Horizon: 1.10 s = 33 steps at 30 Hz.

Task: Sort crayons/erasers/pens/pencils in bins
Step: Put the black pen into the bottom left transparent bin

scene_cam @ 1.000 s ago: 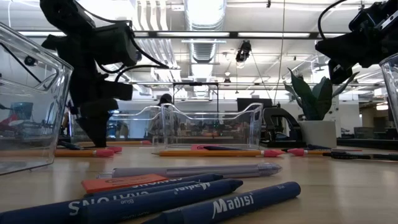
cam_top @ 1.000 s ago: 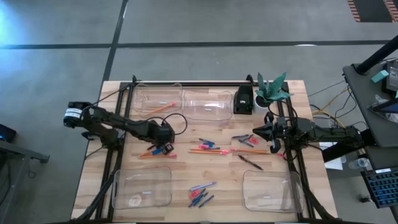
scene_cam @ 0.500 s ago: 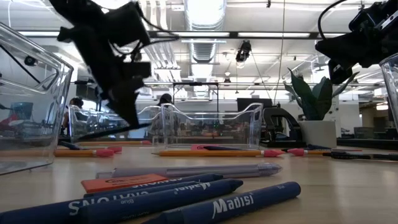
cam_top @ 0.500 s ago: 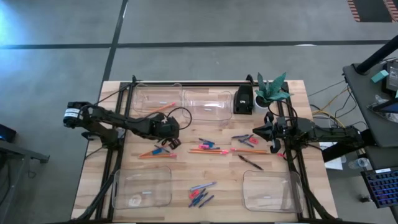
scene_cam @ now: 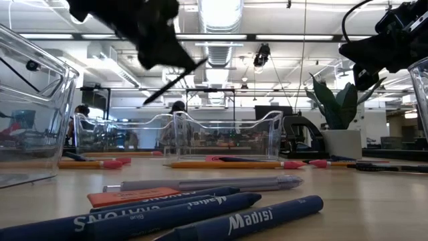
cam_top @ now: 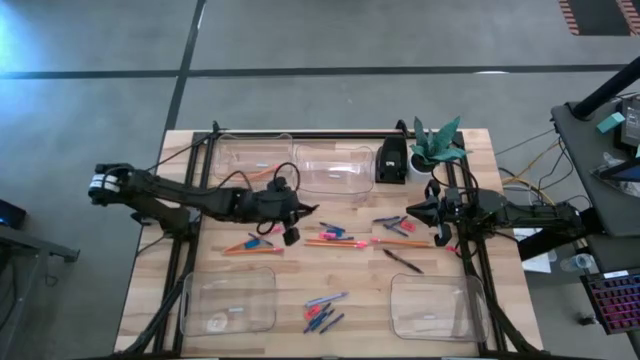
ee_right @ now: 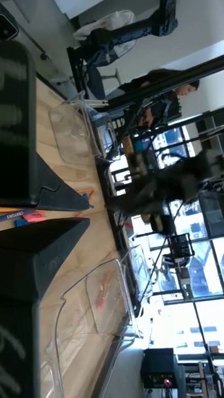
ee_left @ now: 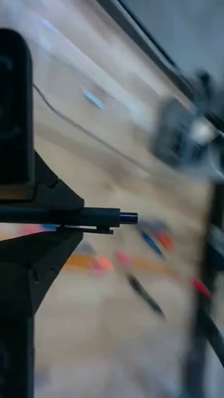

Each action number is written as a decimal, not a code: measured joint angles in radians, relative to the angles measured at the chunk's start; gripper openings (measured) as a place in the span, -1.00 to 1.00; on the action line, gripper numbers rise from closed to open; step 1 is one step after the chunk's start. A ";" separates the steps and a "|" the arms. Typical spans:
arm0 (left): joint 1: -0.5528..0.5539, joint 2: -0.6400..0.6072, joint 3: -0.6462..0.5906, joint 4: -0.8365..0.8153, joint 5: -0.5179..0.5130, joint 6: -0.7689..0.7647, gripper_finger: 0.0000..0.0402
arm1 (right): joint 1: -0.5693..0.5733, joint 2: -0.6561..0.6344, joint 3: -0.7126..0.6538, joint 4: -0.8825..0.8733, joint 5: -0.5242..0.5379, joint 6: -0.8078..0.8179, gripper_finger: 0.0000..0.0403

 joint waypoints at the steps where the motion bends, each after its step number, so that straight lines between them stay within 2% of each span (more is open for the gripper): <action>1: -0.017 -0.008 0.000 0.025 0.010 0.003 -0.84 | 0.000 0.000 0.000 0.000 0.000 0.000 -0.89; 13: -0.305 -0.097 0.007 0.160 0.025 -0.001 -0.84 | 0.000 0.000 0.000 0.000 0.000 0.000 -0.89; 17: -0.398 -0.146 0.000 0.082 0.026 -0.034 -0.84 | 0.000 0.000 0.000 0.000 0.000 0.000 -0.89; 24: -0.524 -0.276 -0.008 -0.188 0.022 -0.367 -0.84 | 0.000 0.000 0.000 0.000 0.000 0.000 -0.89; 29: -0.599 -0.325 -0.041 -0.362 0.015 -0.621 -0.84 | 0.000 0.000 0.000 0.000 0.000 0.000 -0.89; 33: -0.642 -0.322 -0.104 -0.399 0.019 -0.796 -0.84 | 0.000 0.000 0.000 0.000 0.000 0.000 -0.89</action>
